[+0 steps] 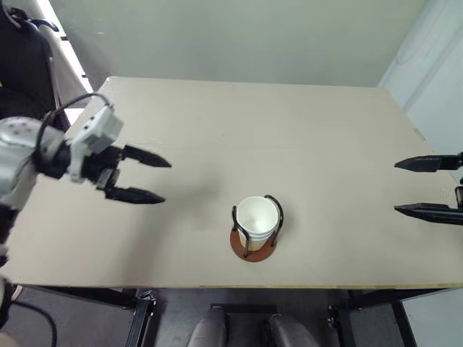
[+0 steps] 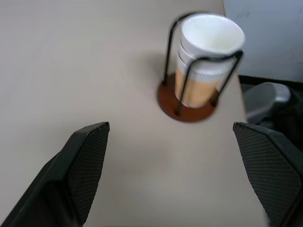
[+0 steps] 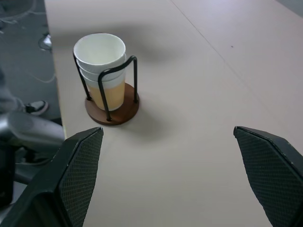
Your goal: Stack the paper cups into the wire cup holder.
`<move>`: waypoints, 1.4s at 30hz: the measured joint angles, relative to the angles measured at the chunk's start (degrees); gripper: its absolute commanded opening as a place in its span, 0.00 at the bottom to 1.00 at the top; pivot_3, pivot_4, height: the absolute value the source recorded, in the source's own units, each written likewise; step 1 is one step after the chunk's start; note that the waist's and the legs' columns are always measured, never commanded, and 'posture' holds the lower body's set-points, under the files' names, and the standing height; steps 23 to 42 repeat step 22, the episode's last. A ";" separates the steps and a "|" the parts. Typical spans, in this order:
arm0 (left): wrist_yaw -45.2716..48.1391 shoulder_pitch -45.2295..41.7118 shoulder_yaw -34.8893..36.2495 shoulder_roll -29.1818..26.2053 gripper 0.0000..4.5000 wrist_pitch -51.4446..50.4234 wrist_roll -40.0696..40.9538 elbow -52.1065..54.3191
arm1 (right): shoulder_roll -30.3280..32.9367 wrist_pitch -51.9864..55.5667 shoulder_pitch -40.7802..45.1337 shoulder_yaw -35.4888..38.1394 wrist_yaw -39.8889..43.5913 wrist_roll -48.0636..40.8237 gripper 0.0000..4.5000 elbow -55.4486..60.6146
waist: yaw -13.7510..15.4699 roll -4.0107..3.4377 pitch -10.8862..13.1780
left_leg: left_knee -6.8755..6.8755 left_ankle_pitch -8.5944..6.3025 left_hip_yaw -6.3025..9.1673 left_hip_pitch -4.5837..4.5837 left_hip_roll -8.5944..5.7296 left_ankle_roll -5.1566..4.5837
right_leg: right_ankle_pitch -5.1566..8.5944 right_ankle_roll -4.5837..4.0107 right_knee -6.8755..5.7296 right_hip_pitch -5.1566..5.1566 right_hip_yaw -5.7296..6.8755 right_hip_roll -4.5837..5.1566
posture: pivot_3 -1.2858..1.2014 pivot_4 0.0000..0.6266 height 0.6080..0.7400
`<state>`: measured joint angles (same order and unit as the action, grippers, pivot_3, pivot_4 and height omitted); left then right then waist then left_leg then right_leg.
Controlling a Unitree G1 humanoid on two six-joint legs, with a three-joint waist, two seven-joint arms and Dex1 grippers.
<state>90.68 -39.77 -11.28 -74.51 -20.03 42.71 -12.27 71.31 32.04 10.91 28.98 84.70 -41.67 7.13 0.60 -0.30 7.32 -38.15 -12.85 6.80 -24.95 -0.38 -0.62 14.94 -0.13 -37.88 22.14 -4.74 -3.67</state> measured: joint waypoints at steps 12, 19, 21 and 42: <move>-1.41 19.32 21.89 -2.11 0.99 -9.61 2.97 14.07 | 1.49 -2.12 7.71 -6.46 6.16 1.57 1.00 -6.34 | -0.10 -0.02 0.01 | 0.10 0.03 0.00 0.41 0.03 0.05 | -0.14 -0.40 -0.10 -0.21 0.01 -0.02 | 0.52 0.24 1.00; -2.31 21.11 23.89 -0.75 0.99 -11.10 1.78 16.10 | 1.49 -2.58 9.10 -7.84 6.69 2.73 1.00 -6.94 | -0.13 -0.02 0.01 | 0.15 0.02 0.00 0.43 0.04 0.10 | -0.19 -0.54 -0.16 -0.15 0.01 -0.02 | 0.52 0.24 1.00; -2.40 21.31 24.18 -0.59 0.99 -11.37 1.65 16.69 | 1.49 -2.66 9.25 -7.88 6.72 3.00 1.00 -6.94 | -0.13 -0.02 0.01 | 0.16 -0.02 0.00 0.42 0.04 0.15 | -0.18 -0.54 -0.15 -0.14 0.01 -0.02 | 0.52 0.24 1.00; -2.45 21.36 24.38 -0.55 0.99 -11.47 1.53 16.89 | 1.49 -2.67 9.38 -7.90 6.77 3.14 1.00 -6.94 | -0.13 -0.02 0.01 | 0.17 -0.03 0.00 0.41 0.04 0.16 | -0.18 -0.54 -0.15 -0.13 0.01 -0.02 | 0.52 0.24 1.00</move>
